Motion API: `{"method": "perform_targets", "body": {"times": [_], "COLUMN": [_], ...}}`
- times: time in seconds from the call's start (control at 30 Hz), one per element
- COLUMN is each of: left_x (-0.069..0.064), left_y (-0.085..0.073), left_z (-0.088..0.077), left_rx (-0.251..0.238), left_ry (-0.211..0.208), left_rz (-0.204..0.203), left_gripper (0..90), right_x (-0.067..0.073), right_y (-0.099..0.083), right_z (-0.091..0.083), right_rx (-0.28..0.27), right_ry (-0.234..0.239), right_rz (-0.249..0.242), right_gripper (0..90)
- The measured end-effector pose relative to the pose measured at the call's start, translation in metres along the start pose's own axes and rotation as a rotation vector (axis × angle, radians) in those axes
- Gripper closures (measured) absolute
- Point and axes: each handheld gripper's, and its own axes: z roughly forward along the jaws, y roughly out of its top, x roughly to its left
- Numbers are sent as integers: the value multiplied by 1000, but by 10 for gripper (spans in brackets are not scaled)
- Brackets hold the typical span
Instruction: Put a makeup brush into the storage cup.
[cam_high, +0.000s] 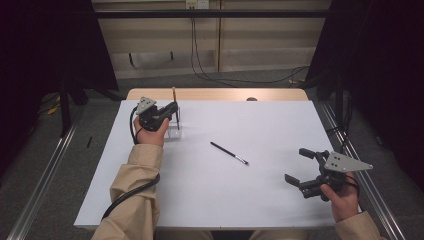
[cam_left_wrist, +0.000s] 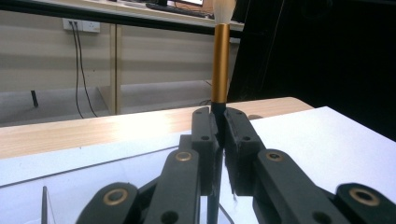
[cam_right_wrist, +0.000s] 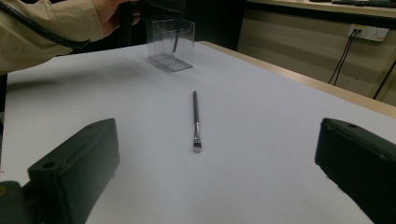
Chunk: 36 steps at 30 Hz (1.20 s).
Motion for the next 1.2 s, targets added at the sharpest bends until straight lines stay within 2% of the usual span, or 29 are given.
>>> {"method": "perform_targets", "body": {"times": [0.07,0.17,0.23,0.4,0.53,0.67,0.77,0.9,1.03,1.13,1.2], "left_x": [0,0,-1,-3,-6,-8,-8,-9,-11,-10,-10], "left_y": [0,1,1,4,7,8,7,7,7,6,4], "left_z": [0,0,0,-2,-5,-9,-12,-17,-23,-27,-30], "left_rx": [-4,-17,-31,-53,-53,-49,-42,-25,-37,-34,-30], "left_ry": [-8,-7,-23,-38,-54,-73,-90,-110,-133,-150,-163], "left_rz": [-3,13,9,8,33,20,1,43,36,43,63], "left_gripper": [788,639,538,366,268,161,104,61,37,17,3], "right_x": [0,0,0,0,0,0,1,1,1,1,1], "right_y": [0,0,0,0,0,0,0,1,1,1,1], "right_z": [0,0,0,0,0,0,0,0,0,1,1], "right_rx": [0,0,0,0,0,0,1,1,-1,-1,-2], "right_ry": [3,5,3,2,4,5,5,1,4,3,4], "right_rz": [-1,-1,0,-1,-3,-4,-5,-7,-6,-7,-8], "right_gripper": [0,0,0,0,0,0,0,0,0,0,0]}}
